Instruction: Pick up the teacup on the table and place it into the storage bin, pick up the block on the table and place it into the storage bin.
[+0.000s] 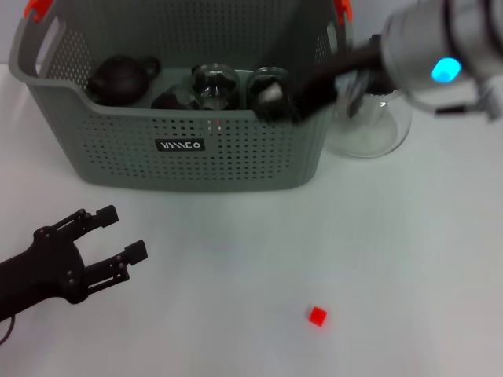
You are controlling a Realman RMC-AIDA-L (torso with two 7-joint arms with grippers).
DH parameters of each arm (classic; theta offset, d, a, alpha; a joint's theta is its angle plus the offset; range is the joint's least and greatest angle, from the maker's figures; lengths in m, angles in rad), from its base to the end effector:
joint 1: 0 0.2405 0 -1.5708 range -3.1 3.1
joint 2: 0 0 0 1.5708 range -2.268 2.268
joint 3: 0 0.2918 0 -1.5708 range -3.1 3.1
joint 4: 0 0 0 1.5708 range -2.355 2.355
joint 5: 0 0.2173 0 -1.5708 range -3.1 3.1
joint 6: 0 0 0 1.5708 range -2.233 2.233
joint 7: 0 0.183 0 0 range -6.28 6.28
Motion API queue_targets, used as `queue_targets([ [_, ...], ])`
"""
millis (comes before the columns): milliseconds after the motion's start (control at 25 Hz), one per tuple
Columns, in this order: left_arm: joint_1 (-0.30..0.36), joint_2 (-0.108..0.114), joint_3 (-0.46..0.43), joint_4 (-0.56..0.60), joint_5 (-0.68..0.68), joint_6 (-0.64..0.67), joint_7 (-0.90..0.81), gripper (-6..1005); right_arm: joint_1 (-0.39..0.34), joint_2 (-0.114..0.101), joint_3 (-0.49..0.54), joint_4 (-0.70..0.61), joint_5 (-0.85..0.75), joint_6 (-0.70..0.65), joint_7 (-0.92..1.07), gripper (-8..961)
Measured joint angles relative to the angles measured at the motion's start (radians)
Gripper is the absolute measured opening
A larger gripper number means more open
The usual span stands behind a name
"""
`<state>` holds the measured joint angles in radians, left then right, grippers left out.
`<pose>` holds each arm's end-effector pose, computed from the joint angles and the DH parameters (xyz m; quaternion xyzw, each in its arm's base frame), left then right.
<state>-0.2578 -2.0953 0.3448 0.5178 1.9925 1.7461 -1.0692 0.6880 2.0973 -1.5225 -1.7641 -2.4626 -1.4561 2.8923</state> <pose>-0.3535 0.2629 -0.0301 -0.8687 -0.2582 -0.3493 0.2382 0.0486 0.3846 -0.0406 -0.9446 0.2381 0.0194 0.2249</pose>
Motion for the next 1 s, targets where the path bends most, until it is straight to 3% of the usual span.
queue_targets([
  [160, -0.002, 0.001, 0.000, 0.000, -0.004, 0.006, 0.000, 844, 0.072, 0.001, 0.115, -0.037, 0.063, -0.022, -0.044, 432],
  [360, -0.004, 0.002, 0.000, -0.002, -0.006, 0.006, 0.000, 844, 0.163, 0.006, 0.107, 0.079, -0.075, 0.126, -0.051, 432],
  [520, -0.005, 0.001, 0.000, -0.002, -0.006, 0.005, 0.000, 844, 0.256, 0.004, 0.075, 0.321, -0.114, 0.299, -0.063, 433],
  [840, -0.003, 0.000, 0.000, -0.002, -0.006, 0.007, 0.000, 844, 0.553, 0.006, 0.070, 1.077, -0.112, 0.648, -0.148, 432],
  [1000, -0.003, 0.000, 0.000, -0.002, -0.006, 0.003, 0.000, 844, 0.599, 0.014, 0.047, 1.212, -0.112, 0.703, -0.198, 441],
])
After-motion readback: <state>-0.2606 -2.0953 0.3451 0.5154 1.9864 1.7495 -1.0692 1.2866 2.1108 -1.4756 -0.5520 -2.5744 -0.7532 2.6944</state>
